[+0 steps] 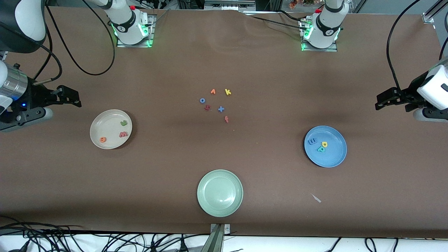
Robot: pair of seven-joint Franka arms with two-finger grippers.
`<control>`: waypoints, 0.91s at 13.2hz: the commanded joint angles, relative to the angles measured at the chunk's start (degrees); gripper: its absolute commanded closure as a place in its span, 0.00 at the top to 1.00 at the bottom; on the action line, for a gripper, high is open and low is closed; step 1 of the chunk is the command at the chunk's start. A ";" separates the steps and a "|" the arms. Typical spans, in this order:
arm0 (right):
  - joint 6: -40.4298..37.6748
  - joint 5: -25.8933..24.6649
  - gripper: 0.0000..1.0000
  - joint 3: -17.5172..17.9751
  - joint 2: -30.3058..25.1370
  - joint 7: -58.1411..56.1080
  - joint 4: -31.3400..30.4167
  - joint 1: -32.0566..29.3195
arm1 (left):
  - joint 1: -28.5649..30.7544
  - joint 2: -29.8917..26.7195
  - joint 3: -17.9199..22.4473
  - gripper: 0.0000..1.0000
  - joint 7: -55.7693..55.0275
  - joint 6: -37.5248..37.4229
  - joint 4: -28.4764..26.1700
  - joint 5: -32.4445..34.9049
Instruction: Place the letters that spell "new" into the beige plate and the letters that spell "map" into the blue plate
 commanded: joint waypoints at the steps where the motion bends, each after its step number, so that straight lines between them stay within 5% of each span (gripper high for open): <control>1: -1.51 0.11 1.00 1.28 -0.26 0.52 2.45 -0.40 | -0.16 1.51 0.11 1.00 -0.18 -0.39 2.11 -1.67; 2: -1.59 -0.06 1.00 6.68 -1.56 3.93 2.29 -4.14 | -0.69 1.51 0.19 1.00 -0.18 -0.39 2.11 -1.59; 4: -4.22 -2.50 1.00 23.88 -3.68 12.45 1.85 -18.36 | -0.69 1.51 0.19 1.00 -0.18 -0.39 2.11 -1.50; 5: -4.41 -5.74 1.00 28.66 -5.78 14.84 -0.24 -21.38 | -1.22 1.51 0.11 1.00 -0.18 -0.39 2.11 -1.41; 8: -2.74 -7.27 1.00 30.29 -13.96 15.92 -10.01 -22.81 | -2.45 1.51 0.11 1.00 -0.18 -0.57 2.11 -1.15; 12: -3.18 -7.53 1.00 30.11 -12.48 15.39 -6.78 -22.81 | -3.07 1.60 0.19 1.00 -0.18 -0.66 2.02 -1.06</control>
